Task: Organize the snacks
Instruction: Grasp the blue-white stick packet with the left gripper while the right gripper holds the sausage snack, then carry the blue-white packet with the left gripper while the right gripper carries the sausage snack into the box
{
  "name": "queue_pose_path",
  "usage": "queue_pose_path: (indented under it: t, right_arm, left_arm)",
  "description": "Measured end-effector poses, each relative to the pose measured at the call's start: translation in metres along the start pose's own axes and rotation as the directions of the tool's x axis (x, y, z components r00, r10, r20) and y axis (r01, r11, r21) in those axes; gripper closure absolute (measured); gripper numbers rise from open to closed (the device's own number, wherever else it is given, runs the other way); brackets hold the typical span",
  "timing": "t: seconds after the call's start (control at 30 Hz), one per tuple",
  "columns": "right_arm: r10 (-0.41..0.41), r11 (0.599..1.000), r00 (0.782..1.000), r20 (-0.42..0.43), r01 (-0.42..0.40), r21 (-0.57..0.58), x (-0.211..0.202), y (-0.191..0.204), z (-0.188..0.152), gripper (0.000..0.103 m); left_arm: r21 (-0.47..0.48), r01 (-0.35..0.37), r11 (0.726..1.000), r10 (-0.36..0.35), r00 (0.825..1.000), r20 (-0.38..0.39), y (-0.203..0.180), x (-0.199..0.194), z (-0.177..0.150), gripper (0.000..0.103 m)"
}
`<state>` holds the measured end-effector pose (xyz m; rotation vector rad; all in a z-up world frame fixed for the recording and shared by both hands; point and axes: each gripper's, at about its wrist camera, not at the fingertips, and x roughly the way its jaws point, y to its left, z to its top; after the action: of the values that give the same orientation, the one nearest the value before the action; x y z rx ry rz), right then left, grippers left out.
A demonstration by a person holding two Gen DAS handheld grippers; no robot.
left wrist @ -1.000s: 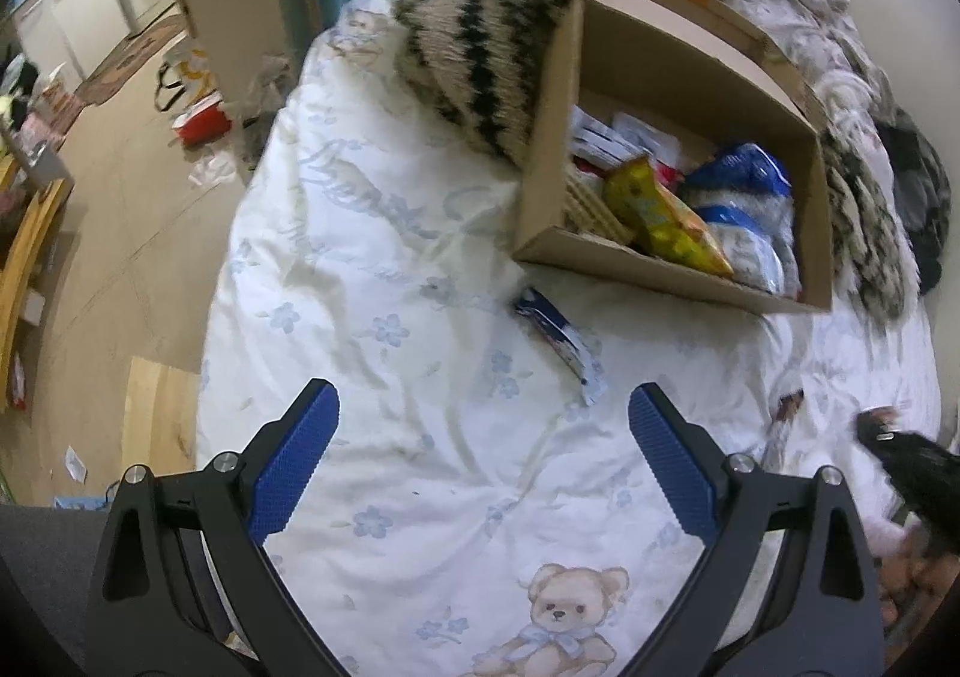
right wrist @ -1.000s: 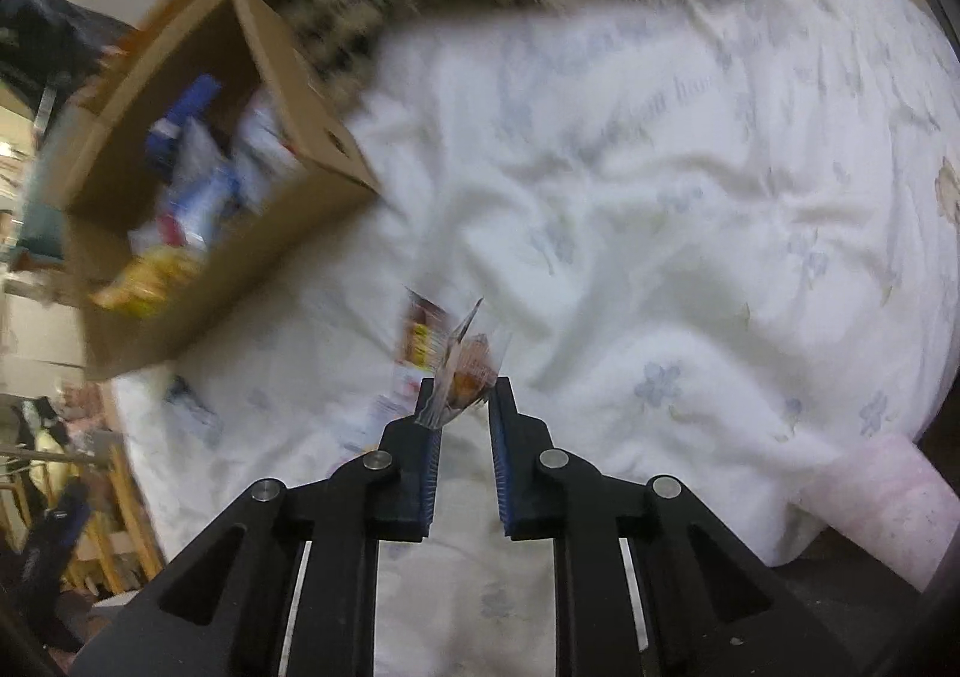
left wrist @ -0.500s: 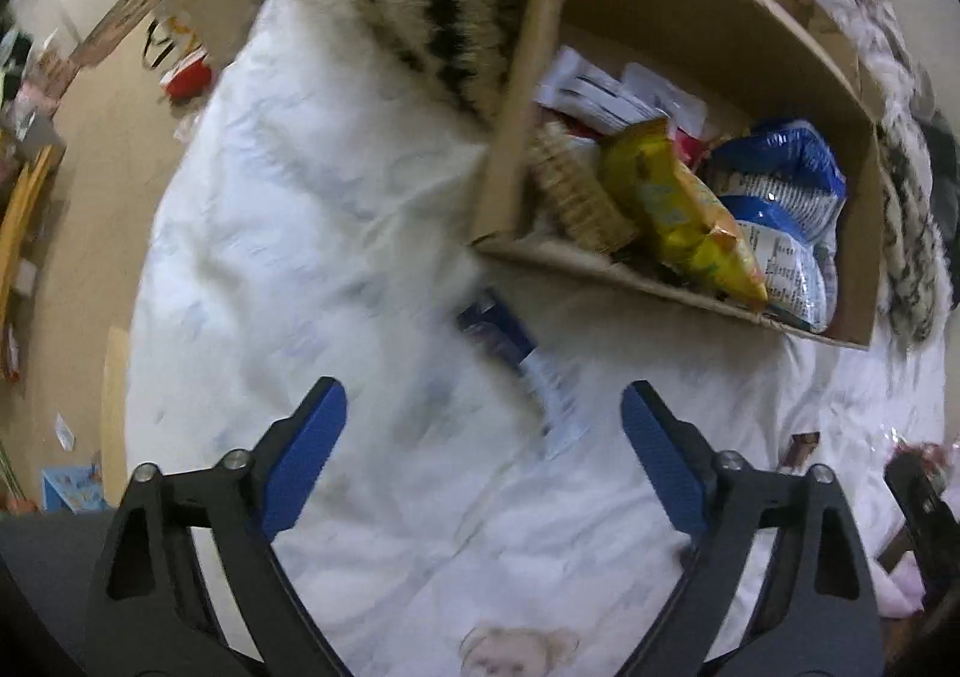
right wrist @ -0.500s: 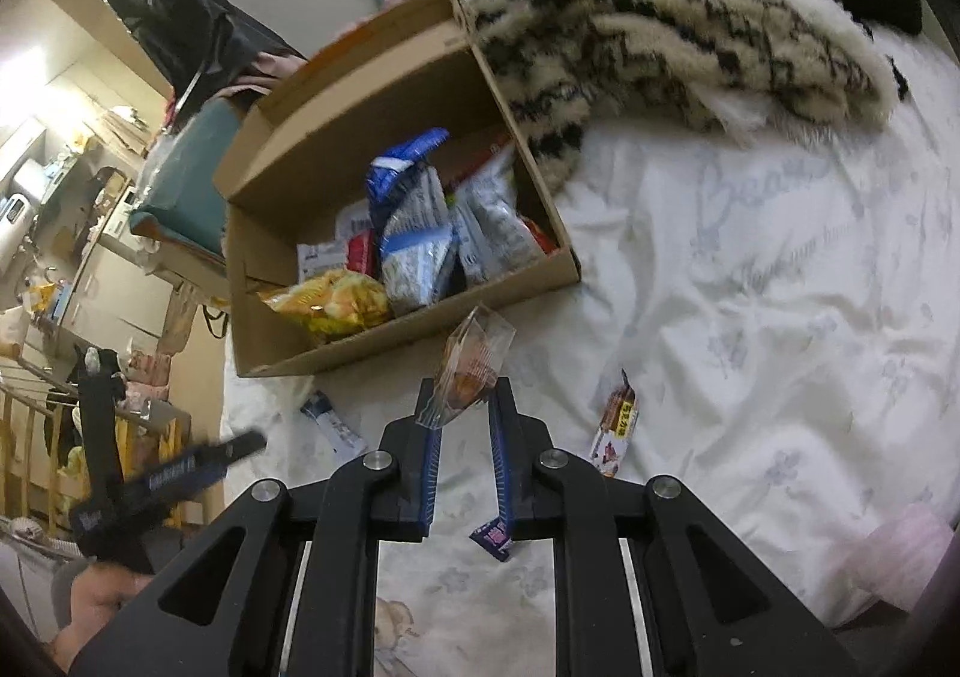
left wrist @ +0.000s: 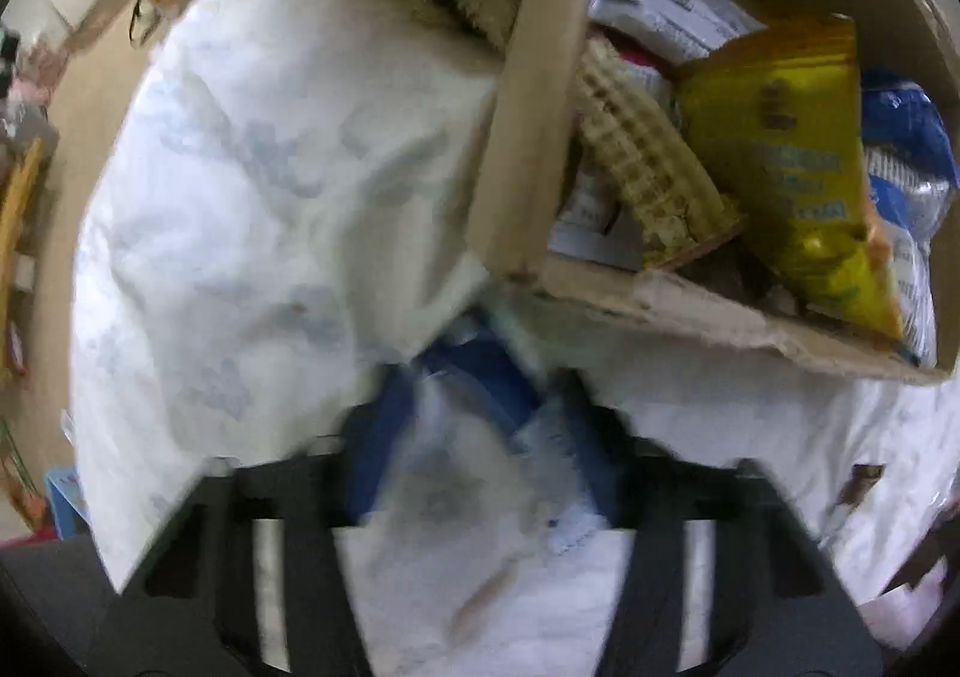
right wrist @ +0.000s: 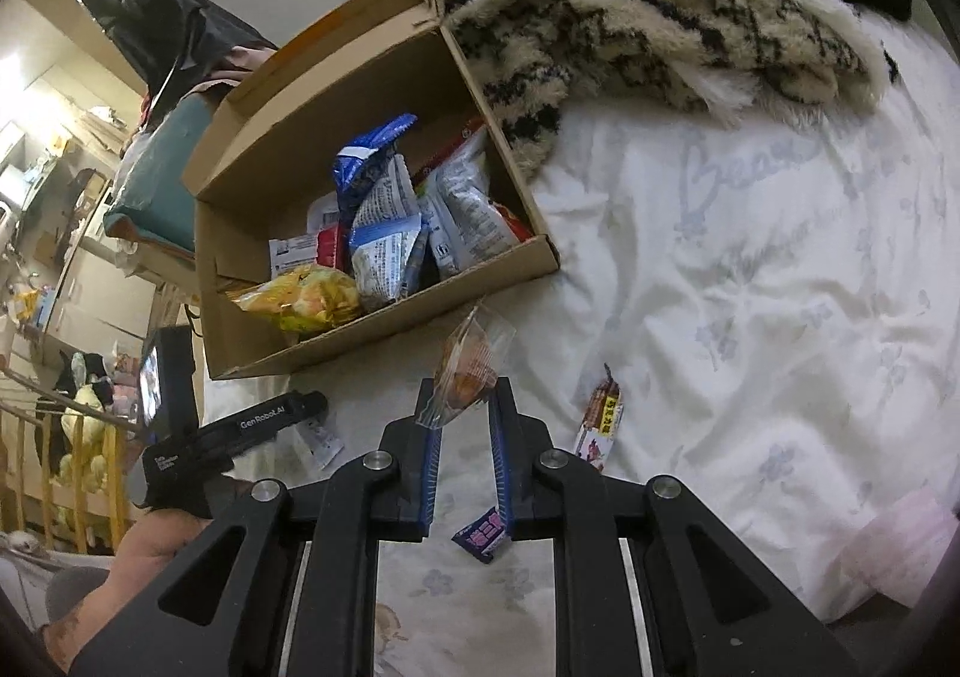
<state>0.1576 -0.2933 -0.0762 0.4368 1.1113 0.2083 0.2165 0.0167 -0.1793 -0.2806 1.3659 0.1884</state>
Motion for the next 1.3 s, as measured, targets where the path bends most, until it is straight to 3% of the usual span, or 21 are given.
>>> queue_pose_path:
  t: [0.03,0.47,0.7,0.93,1.3]
  right_arm:
    - [-0.003,1.0,1.0,-0.001,0.003,-0.005,0.001,0.001,0.0,0.087]
    - [0.002,1.0,1.0,0.005,-0.002,-0.027,-0.003,0.009,0.0,0.087]
    - [0.006,1.0,1.0,-0.016,-0.006,-0.005,-0.004,0.002,-0.002,0.087]
    - [0.057,0.998,0.998,-0.001,-0.057,0.021,-0.015,0.0,-0.004,0.087]
    - [0.133,0.99,0.988,0.084,-0.129,-0.052,-0.043,0.015,-0.001,0.087]
  left_arm:
    - [0.024,-0.016,1.0,0.016,1.0,0.002,-0.001,-0.001,-0.001,0.091]
    - [0.077,0.003,0.997,-0.01,0.996,0.089,0.003,-0.052,-0.025,0.091]
    - [0.13,0.011,0.991,-0.033,0.986,0.166,0.004,-0.099,-0.048,0.091]
    - [0.173,-0.034,0.984,-0.008,0.971,0.24,0.004,-0.143,-0.079,0.091]
    - [0.259,-0.002,0.966,-0.084,0.944,0.32,-0.019,-0.186,-0.054,0.091]
